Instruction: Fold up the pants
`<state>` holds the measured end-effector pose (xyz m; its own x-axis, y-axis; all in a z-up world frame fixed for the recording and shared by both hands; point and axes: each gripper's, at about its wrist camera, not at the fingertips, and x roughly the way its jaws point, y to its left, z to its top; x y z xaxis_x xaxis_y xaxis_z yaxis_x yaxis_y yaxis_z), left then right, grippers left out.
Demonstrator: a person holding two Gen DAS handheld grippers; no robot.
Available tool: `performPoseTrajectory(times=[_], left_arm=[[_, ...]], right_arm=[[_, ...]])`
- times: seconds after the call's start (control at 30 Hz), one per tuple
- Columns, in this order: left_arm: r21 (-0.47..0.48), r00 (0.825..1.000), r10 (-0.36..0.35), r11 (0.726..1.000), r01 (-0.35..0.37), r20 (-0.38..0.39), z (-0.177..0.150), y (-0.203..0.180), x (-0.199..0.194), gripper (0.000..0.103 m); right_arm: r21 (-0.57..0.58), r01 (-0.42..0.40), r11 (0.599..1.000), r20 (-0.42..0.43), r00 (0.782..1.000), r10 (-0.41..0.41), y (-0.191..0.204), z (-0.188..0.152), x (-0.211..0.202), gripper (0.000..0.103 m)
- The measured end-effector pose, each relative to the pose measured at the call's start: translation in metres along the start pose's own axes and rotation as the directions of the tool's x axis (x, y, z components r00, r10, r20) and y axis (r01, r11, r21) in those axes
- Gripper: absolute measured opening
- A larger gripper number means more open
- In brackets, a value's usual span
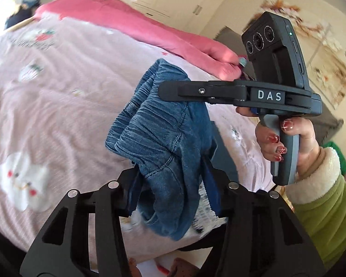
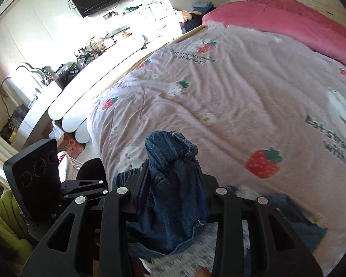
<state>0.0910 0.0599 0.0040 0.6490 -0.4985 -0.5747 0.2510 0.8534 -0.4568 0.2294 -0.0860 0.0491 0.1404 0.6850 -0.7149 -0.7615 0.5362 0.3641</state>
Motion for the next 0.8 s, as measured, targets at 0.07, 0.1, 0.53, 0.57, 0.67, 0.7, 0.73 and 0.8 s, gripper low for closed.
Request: performPoseTrajectory(times=[0.07, 0.1, 0.53, 0.57, 0.67, 0.7, 0.73, 0.8], left_arm=[[0.030, 1.000, -0.005, 1.000, 0.006, -0.021, 0.004, -0.016, 0.014, 0.039], [0.046, 0.999, -0.002, 0.999, 0.003, -0.032, 0.004, -0.024, 0.021, 0.039], [0.171, 0.988, -0.004, 0.985, 0.031, -0.153, -0.021, -0.083, 0.086, 0.058], [0.180, 0.987, -0.009, 0.983, 0.038, -0.159, -0.023, -0.087, 0.090, 0.060], [0.194, 0.984, -0.031, 0.979, 0.066, -0.178, -0.032, -0.095, 0.095, 0.064], [0.197, 0.982, -0.039, 0.978, 0.076, -0.183, -0.033, -0.095, 0.096, 0.064], [0.199, 0.979, -0.063, 0.975, 0.102, -0.193, -0.036, -0.098, 0.096, 0.066], [0.207, 0.975, -0.088, 0.970, 0.130, -0.202, -0.042, -0.101, 0.091, 0.068]], right_arm=[[0.020, 0.011, 1.000, 0.012, 1.000, -0.011, -0.014, -0.009, -0.013, 0.033], [0.029, 0.013, 0.999, 0.017, 1.000, -0.013, -0.021, -0.014, -0.019, 0.033], [0.172, 0.012, 0.985, 0.094, 0.995, -0.029, -0.080, -0.105, -0.063, 0.047], [0.183, 0.015, 0.983, 0.101, 0.994, -0.034, -0.082, -0.109, -0.066, 0.050], [0.237, 0.026, 0.971, 0.122, 0.991, -0.056, -0.093, -0.124, -0.077, 0.055], [0.251, 0.029, 0.968, 0.127, 0.990, -0.062, -0.096, -0.129, -0.081, 0.059], [0.261, 0.032, 0.965, 0.131, 0.989, -0.068, -0.098, -0.132, -0.084, 0.061], [0.281, 0.047, 0.959, 0.137, 0.987, -0.088, -0.101, -0.141, -0.090, 0.062]])
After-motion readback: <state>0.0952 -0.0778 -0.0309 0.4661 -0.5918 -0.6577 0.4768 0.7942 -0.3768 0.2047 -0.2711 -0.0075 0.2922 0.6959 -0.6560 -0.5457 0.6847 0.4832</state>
